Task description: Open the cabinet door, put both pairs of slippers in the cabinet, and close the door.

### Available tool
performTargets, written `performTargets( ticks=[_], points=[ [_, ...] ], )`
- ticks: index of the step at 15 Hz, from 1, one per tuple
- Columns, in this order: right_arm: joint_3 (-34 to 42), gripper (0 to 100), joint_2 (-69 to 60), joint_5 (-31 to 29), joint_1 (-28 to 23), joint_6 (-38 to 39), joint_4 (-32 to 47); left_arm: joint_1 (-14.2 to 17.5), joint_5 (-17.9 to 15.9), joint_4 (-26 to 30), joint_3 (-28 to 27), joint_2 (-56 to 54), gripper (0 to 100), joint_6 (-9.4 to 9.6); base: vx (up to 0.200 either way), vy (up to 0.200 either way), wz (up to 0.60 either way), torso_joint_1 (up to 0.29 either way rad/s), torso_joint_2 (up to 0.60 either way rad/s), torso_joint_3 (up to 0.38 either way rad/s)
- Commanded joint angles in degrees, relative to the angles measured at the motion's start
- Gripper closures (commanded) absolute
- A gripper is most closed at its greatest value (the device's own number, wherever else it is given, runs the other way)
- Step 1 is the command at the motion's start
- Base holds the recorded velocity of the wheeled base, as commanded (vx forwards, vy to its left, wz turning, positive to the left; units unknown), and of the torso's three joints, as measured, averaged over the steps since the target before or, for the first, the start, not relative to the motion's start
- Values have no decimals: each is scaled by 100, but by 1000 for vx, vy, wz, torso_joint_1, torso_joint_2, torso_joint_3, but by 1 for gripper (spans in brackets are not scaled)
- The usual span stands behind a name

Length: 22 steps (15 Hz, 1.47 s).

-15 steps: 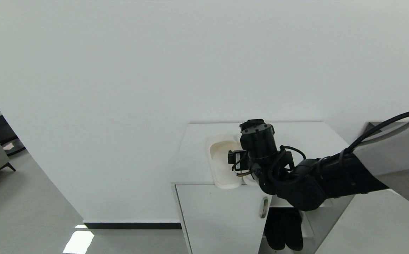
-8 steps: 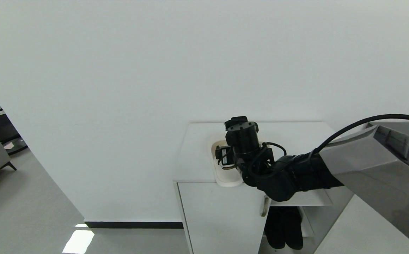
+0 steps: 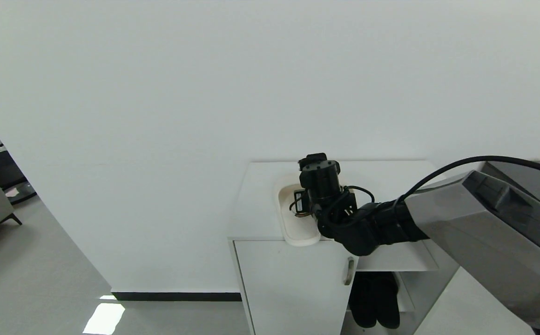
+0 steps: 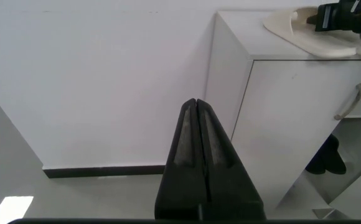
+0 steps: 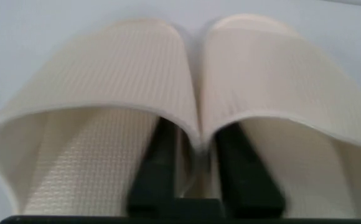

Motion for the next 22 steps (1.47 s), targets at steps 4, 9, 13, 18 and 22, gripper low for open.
performTargets(
  ticks=[4,9,13,18,22],
  points=[
    [263,100,-480,41,51,60,-12,-1,-7,0,0,8,100,-1,0,0,0,0,0,0],
    [2408,100,-2308,1218,525,781,-56,-1,-7,0,0,8,100,34,0,0,0,0,0,0],
    [3972,100,-3583,2589,842,930,-495,-1,-15,0,0,8,100,34,-100,0,0,2,1,4],
    [4350,100,-3794,3020,1009,948,-733,-1,-24,0,0,8,100,34,-200,0,0,2,1,3],
    [4640,100,-3837,3319,1017,930,-1058,-1,-33,0,0,8,100,34,-200,0,0,4,4,1]
  ],
)
